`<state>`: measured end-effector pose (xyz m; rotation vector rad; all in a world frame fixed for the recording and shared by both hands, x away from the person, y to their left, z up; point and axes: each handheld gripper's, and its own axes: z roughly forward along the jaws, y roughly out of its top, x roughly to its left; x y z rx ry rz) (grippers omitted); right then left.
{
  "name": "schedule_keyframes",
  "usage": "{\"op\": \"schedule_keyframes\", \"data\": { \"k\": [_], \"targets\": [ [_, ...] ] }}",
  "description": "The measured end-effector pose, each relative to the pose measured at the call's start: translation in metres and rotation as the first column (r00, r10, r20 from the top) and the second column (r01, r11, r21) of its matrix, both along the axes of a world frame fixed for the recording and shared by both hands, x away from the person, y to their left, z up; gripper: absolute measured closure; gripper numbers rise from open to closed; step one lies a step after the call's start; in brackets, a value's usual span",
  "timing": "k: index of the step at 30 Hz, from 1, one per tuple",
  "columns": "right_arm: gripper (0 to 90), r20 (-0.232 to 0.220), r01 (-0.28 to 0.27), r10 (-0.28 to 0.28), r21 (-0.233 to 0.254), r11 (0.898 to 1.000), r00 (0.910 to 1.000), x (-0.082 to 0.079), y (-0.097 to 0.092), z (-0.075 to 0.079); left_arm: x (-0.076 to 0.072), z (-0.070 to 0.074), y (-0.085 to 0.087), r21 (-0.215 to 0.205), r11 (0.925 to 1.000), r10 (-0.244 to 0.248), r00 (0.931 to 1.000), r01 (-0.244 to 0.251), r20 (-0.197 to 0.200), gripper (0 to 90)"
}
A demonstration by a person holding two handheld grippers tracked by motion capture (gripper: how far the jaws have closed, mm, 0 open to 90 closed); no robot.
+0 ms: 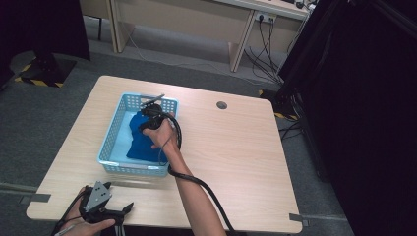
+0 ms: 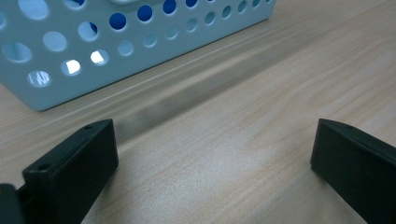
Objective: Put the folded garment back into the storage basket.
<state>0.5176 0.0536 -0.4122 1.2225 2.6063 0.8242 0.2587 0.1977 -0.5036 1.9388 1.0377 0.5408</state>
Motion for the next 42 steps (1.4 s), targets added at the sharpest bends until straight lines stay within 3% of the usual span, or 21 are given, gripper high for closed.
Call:
{"op": "schedule_keyframes", "data": {
  "k": [9,20,42],
  "targets": [
    [32.8,0.01,-0.011,0.01,0.047,0.999,0.9999,-0.002,-0.005,0.009,0.0,0.0,0.0,0.0,1.0,0.0,1.0,0.0,0.0,0.0],
    [23.6,0.036,-0.032,0.029,0.073,0.997,0.9989,-0.005,-0.012,0.02,0.0,0.0,0.0,0.0,1.0,0.0,1.0,0.0,0.0,0.0],
    [17.3,0.078,-0.063,0.054,0.106,0.992,0.9955,-0.014,-0.029,0.037,0.0,0.0,0.0,0.002,1.0,-0.002,1.0,0.002,-0.001,0.0]
  ]
}}
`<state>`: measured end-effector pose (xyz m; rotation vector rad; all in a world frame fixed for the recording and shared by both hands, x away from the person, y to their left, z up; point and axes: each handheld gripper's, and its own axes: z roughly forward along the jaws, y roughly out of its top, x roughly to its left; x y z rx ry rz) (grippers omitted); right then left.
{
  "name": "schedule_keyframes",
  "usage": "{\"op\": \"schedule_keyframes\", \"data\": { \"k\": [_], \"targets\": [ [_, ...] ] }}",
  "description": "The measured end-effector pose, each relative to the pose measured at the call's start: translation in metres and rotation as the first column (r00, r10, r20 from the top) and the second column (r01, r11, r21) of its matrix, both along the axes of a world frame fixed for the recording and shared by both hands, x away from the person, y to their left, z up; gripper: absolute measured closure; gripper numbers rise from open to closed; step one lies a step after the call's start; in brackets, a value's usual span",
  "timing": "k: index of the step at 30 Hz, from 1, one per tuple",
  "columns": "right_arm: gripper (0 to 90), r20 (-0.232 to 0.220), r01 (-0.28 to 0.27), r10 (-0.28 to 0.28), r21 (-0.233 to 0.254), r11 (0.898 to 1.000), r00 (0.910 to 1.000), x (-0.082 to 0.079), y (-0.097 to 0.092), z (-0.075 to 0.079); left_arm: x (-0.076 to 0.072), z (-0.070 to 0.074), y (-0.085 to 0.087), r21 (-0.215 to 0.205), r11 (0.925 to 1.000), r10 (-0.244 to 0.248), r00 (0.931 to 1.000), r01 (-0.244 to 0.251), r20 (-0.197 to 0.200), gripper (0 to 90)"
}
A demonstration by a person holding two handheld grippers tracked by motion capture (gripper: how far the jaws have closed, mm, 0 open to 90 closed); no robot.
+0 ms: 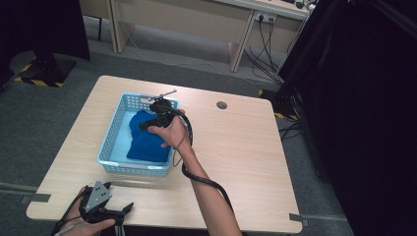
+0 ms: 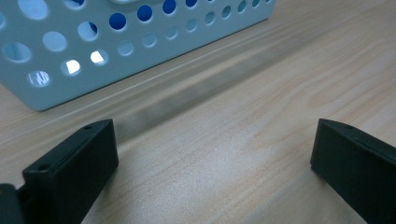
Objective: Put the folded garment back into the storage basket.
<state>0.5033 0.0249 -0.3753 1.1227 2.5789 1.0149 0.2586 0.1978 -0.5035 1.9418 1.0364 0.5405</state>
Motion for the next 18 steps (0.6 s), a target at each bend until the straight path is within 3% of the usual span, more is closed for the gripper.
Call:
{"op": "schedule_keyframes", "data": {
  "k": [18],
  "targets": [
    [14.0,0.012,-0.016,0.016,0.014,1.0,0.9998,-0.009,-0.011,0.006,0.0,0.0,0.0,0.0,1.0,0.0,1.0,0.0,0.0,0.0]
  ]
}}
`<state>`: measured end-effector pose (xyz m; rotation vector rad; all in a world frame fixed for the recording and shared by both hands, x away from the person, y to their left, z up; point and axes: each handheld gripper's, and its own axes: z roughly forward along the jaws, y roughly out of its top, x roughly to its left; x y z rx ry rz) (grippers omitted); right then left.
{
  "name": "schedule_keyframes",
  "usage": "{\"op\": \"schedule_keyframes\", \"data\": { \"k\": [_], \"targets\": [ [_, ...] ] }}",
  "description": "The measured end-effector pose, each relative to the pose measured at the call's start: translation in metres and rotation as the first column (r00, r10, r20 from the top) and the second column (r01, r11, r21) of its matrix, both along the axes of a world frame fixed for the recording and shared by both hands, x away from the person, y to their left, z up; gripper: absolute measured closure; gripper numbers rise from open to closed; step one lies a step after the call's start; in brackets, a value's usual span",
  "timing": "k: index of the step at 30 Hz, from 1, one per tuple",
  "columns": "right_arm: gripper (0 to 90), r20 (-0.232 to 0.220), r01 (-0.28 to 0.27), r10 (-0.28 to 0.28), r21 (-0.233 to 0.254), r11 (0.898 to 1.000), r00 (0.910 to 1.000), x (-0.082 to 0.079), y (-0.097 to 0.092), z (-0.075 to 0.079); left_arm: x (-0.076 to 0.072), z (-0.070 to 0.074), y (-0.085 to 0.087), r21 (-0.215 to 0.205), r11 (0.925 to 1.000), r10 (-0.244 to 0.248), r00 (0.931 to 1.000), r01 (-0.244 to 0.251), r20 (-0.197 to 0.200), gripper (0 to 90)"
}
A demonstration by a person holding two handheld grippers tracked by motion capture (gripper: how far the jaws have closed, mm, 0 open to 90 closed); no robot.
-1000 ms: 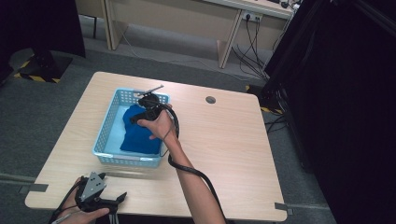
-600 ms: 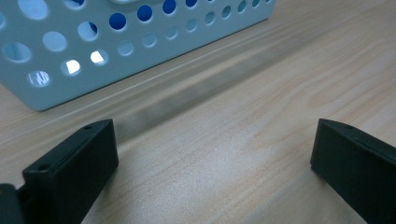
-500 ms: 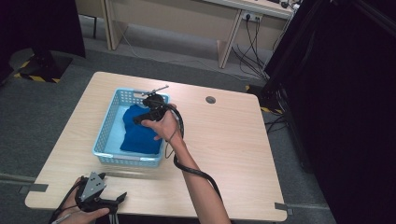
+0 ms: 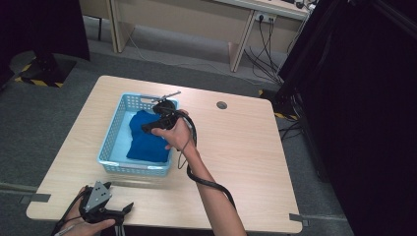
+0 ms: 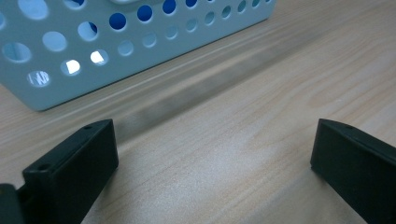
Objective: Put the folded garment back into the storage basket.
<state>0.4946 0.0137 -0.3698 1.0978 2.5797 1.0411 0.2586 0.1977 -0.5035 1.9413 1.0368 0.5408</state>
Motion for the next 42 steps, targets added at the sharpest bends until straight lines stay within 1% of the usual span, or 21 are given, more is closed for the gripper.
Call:
{"op": "schedule_keyframes", "data": {
  "k": [18,21,22,27,30,38,42],
  "targets": [
    [14.2,0.031,-0.012,0.012,0.012,1.0,0.9994,-0.009,-0.017,0.006,0.0,0.0,0.0,-0.001,1.0,0.001,1.0,-0.001,0.0,0.0],
    [14.2,0.032,-0.014,0.014,0.013,1.0,0.9994,-0.011,-0.018,0.008,0.0,0.0,0.0,-0.001,1.0,0.001,1.0,-0.001,0.0,0.0],
    [14.2,0.042,-0.022,0.022,0.012,1.0,0.9989,-0.011,-0.019,0.008,0.0,0.0,0.0,-0.001,1.0,0.001,1.0,-0.001,0.0,0.0],
    [14.2,0.048,-0.026,0.026,0.007,1.0,0.9985,-0.014,-0.024,0.011,0.0,0.0,0.0,-0.001,1.0,0.001,1.0,-0.001,0.0,0.0],
    [14.2,0.057,-0.024,0.024,0.013,1.0,0.9981,-0.016,-0.029,0.011,0.0,0.0,0.0,-0.001,1.0,0.001,1.0,-0.001,0.001,0.0],
    [14.2,0.052,-0.015,0.014,0.024,1.0,0.9986,-0.019,-0.041,0.008,0.0,0.0,0.0,-0.001,1.0,0.002,1.0,-0.002,0.001,0.0],
    [14.2,0.057,-0.016,0.014,0.026,1.0,0.9983,-0.021,-0.047,0.007,0.0,0.0,0.0,-0.001,1.0,0.001,1.0,-0.001,0.001,0.0]
  ]
}}
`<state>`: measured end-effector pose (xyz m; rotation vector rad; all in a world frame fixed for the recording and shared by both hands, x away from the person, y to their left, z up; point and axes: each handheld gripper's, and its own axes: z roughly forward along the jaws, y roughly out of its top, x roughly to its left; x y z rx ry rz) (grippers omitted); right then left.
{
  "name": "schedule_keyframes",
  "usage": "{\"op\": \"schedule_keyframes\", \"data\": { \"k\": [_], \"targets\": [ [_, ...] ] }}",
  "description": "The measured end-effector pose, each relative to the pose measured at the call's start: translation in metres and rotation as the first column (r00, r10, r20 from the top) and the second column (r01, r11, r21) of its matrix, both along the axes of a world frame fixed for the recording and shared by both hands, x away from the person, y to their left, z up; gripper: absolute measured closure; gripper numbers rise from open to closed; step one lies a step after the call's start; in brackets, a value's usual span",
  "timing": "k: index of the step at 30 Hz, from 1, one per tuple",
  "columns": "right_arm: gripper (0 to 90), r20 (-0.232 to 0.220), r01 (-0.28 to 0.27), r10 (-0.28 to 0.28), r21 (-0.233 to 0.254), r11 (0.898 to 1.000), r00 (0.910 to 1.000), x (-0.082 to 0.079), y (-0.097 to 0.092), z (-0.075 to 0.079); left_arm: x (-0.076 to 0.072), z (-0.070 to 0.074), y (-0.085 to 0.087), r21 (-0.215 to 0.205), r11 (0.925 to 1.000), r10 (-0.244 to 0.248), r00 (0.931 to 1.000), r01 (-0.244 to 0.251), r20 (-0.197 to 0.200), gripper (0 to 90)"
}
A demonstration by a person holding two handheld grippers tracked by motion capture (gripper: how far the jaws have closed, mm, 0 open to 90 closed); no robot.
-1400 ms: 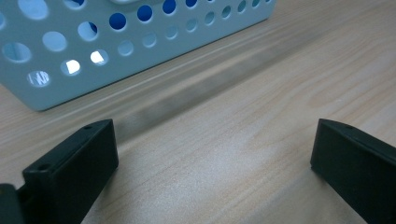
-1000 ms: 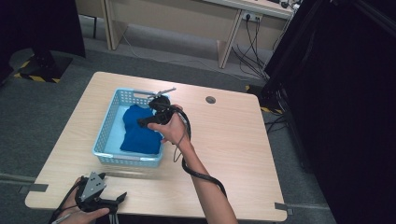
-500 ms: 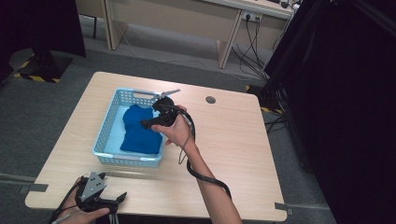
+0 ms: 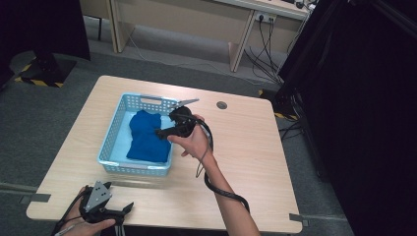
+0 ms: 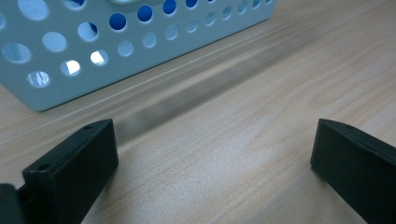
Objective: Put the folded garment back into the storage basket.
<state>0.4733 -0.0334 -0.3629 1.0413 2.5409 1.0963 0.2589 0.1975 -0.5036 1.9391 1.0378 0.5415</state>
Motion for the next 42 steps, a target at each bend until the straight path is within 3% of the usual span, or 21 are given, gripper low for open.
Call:
{"op": "schedule_keyframes", "data": {
  "k": [19,42],
  "targets": [
    [14.3,0.012,0.025,-0.025,0.011,1.0,0.9996,-0.008,-0.032,-0.002,0.0,0.0,0.0,-0.001,1.0,0.002,1.0,-0.002,-0.001,0.0],
    [14.2,0.007,0.067,-0.067,0.015,0.998,0.9977,-0.015,-0.075,-0.017,0.0,0.0,-0.001,-0.001,1.0,0.004,1.0,-0.004,0.0,0.0]
  ]
}}
